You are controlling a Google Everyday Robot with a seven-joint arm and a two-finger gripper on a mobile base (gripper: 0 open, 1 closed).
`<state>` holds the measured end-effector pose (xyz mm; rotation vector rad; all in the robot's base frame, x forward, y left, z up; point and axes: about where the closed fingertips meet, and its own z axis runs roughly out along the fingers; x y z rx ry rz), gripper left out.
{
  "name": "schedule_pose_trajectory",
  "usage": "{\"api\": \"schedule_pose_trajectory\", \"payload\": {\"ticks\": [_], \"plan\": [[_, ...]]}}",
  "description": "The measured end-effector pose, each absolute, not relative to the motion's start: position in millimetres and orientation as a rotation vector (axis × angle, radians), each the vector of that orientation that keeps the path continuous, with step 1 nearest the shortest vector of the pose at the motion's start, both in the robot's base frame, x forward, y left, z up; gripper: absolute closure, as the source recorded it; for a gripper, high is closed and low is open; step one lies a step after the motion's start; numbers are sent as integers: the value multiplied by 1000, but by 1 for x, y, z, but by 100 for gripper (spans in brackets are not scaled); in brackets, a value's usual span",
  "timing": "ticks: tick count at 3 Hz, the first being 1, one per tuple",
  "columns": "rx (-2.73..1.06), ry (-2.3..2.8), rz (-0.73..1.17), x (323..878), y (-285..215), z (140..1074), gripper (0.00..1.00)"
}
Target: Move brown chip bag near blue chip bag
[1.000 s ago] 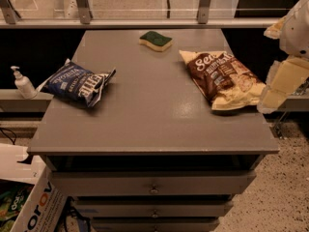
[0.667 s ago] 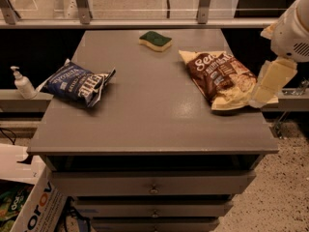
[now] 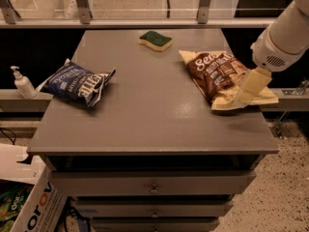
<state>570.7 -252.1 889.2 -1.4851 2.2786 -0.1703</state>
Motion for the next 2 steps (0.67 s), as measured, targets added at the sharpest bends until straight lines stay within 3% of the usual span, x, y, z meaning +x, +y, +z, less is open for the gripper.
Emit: {"api": "schedule_pose_trajectory", "payload": {"ticks": [2], "plan": [[-1483, 2253, -23, 610, -252, 854, 0]]}}
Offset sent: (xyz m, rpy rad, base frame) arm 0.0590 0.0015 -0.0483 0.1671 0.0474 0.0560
